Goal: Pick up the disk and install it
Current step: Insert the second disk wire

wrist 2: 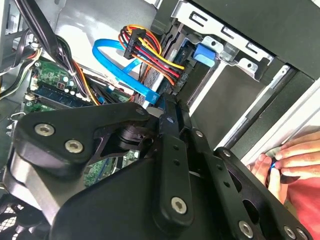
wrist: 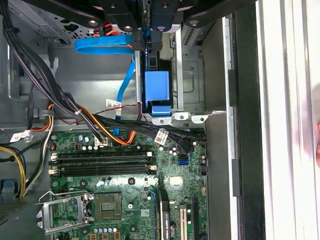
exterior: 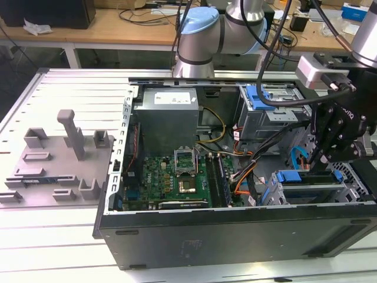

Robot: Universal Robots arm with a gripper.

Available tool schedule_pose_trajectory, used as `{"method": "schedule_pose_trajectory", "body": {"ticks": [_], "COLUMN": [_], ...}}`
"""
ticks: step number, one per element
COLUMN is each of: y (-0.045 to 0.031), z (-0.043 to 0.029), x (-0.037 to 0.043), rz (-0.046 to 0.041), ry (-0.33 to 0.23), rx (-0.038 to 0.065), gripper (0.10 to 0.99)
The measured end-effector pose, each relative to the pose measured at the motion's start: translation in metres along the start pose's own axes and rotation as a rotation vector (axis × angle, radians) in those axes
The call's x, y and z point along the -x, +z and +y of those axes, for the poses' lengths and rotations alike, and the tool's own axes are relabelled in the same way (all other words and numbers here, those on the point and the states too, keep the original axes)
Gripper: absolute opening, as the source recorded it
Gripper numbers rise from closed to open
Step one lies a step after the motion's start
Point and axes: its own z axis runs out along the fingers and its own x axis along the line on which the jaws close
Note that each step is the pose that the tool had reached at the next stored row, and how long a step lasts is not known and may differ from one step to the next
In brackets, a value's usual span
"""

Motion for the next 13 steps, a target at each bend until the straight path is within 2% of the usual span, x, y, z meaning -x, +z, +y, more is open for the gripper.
{"method": "schedule_pose_trajectory", "body": {"ticks": [3, 4, 5, 6, 13], "y": [0.0002, 0.0004, 0.0004, 0.0004, 0.0005], "z": [0.0000, 0.0000, 0.0000, 0.0000, 0.0000], "x": [0.0000, 0.0001, 0.0000, 0.0000, -0.0003], "rz": [-0.0003, -0.0039, -0.0146, -0.0207, -0.0217], "ry": [0.000, 0.000, 0.000, 0.000, 0.000], "rx": [0.000, 0.000, 0.001, 0.001, 0.001], "gripper": [0.161, 0.161, 0.161, 0.161, 0.161]}}
